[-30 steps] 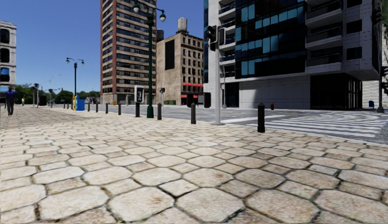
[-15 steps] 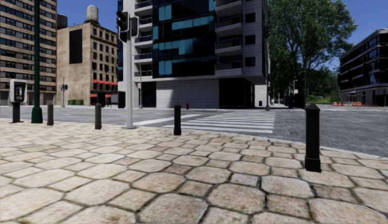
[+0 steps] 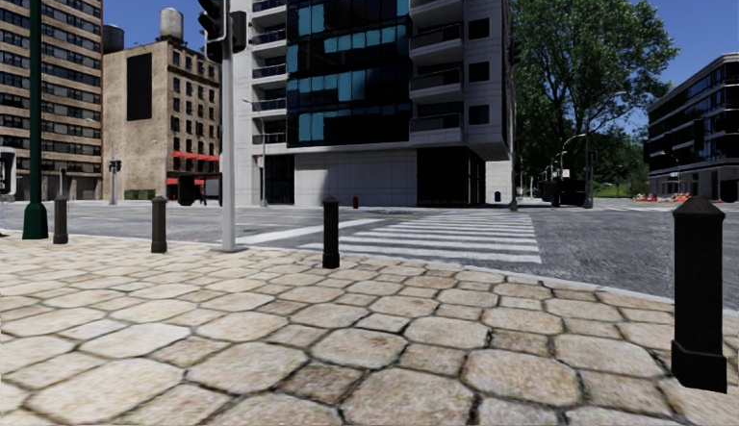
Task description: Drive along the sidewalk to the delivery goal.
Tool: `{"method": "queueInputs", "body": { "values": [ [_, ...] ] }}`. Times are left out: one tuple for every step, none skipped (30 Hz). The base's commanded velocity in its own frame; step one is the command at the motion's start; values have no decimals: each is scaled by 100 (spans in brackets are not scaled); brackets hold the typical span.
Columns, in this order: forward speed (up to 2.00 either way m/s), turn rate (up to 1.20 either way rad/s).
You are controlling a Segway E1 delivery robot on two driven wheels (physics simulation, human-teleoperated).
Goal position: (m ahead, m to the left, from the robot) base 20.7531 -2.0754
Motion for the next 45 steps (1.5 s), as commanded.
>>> {"method": "queueInputs", "body": {
  "values": [
    [146,0],
    [146,0],
    [146,0],
    [146,0],
    [146,0],
    [146,0],
    [146,0],
    [146,0],
    [146,0],
    [146,0],
    [146,0],
    [146,0],
    [146,0],
    [146,0],
    [146,0],
    [146,0],
    [146,-24],
    [146,-44],
    [146,-64],
    [146,-84],
    [146,-98],
    [146,-98],
    [146,-120],
    [146,-120],
    [146,-120],
    [146,-116],
    [146,-65],
    [146,-65],
    [146,-18],
    [146,-6],
    [146,-2],
    [146,-2],
    [146,-1],
    [146,0],
    [146,0],
    [146,0],
    [146,0],
    [146,0],
    [146,-1],
    [146,-13],
    [146,-99],
    [146,-99],
    [146,-120],
    [146,-120],
    [146,-120]
  ]
}}
